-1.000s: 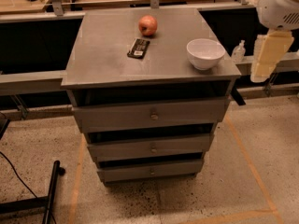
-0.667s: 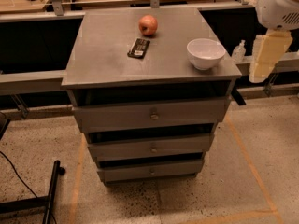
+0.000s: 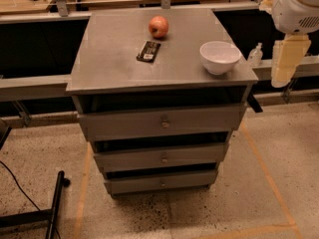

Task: Move white bowl near apple

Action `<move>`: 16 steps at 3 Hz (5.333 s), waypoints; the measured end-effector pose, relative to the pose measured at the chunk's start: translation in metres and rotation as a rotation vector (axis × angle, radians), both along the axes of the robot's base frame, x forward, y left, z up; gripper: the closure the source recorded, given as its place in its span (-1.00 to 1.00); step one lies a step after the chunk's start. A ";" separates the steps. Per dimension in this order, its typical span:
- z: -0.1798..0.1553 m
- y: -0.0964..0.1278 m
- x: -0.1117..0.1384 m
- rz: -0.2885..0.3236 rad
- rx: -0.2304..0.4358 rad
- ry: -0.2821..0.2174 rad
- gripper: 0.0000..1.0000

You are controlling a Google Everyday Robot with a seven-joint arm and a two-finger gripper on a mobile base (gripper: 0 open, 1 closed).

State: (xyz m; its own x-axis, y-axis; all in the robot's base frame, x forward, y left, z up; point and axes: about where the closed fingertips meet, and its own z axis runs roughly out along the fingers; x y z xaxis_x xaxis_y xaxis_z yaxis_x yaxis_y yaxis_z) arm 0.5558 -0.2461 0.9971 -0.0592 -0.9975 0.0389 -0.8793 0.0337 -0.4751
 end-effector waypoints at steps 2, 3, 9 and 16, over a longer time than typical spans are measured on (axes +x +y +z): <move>-0.031 -0.006 0.046 0.084 0.042 0.036 -1.00; -0.055 0.008 0.066 0.136 0.113 0.071 -1.00; -0.126 0.041 0.120 0.228 0.114 0.159 0.57; -0.081 0.102 0.263 0.431 -0.054 -0.260 1.00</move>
Offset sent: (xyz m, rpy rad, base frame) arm 0.0734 0.0007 -0.0501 0.1134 0.0662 0.1543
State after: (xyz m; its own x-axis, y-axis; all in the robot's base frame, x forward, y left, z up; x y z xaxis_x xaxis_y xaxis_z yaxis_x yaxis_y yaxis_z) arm 0.8191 -0.1438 0.9159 0.3433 -0.9302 0.1299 -0.6599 -0.3373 -0.6713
